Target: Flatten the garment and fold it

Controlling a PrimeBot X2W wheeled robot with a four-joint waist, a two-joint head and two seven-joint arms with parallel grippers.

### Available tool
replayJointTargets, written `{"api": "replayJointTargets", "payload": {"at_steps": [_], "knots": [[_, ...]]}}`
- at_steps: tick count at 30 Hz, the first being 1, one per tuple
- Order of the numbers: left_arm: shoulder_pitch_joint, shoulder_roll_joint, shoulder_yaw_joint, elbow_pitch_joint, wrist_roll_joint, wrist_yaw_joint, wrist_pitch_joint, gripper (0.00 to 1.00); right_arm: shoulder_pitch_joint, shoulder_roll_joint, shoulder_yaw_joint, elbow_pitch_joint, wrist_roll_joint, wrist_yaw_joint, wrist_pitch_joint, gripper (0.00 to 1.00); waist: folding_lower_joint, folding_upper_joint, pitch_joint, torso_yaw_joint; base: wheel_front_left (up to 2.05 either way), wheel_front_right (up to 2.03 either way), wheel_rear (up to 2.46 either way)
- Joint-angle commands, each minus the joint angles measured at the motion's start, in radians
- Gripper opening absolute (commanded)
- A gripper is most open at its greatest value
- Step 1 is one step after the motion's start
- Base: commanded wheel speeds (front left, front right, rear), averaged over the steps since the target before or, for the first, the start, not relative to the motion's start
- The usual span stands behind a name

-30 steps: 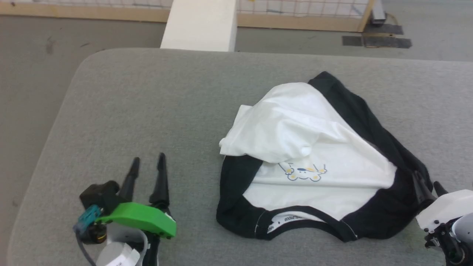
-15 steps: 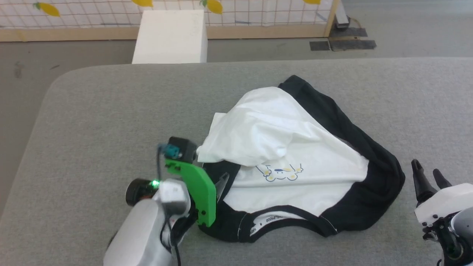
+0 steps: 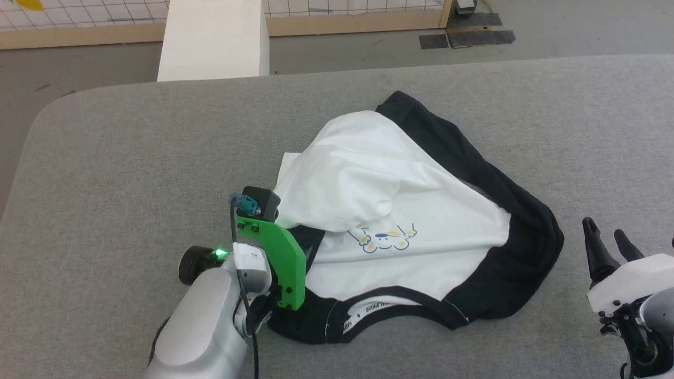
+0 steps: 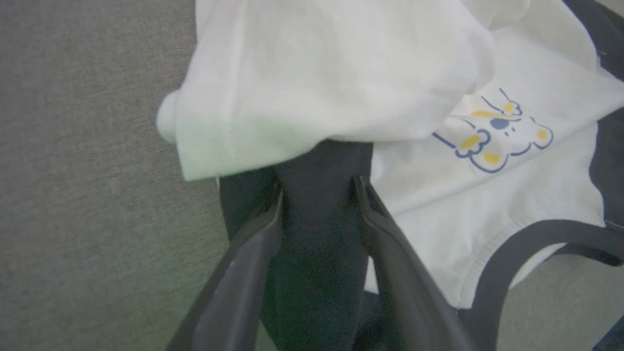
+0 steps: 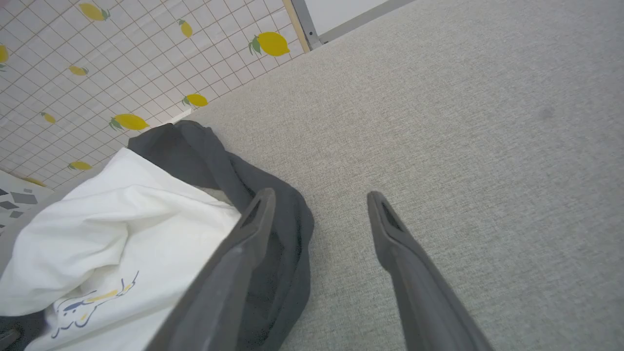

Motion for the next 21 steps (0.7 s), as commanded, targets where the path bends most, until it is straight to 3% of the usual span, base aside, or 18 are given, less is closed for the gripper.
{"api": "replayJointTargets", "payload": {"at_steps": [1, 6, 10, 16, 21], "knots": [[-0.019, -0.005, 0.002, 0.004, -0.017, -0.008, -0.015, 0.00, -0.005, 0.000, 0.000, -0.006, -0.001, -0.001, -0.001, 1.00, 0.0000, -0.0001, 0.003, 0.004, 0.00, 0.00, 0.00], [-0.018, -0.027, 0.066, -0.026, -0.112, -0.013, -0.092, 0.00, 0.000, 0.000, 0.007, -0.001, -0.001, -0.001, -0.004, 1.00, 0.0000, -0.0001, 0.001, 0.018, 0.00, 0.00, 0.00], [0.010, -0.039, 0.188, -0.104, -0.223, 0.018, -0.185, 0.00, -0.001, 0.000, 0.016, 0.000, 0.000, -0.001, -0.005, 1.00, 0.0000, -0.0001, -0.005, 0.031, 0.00, 0.00, 0.00], [0.130, 0.002, 0.357, -0.179, -0.255, 0.138, -0.287, 0.00, 0.007, 0.000, 0.021, -0.003, 0.000, -0.001, -0.005, 1.00, 0.0000, -0.0001, -0.022, 0.063, 0.00, 0.00, 0.00], [0.232, 0.015, 0.407, -0.132, -0.228, 0.239, -0.306, 0.00, 0.013, 0.000, 0.022, -0.010, -0.003, -0.001, 0.003, 1.00, 0.0000, -0.0001, -0.029, 0.095, 0.00, 0.00, 0.00]]}}
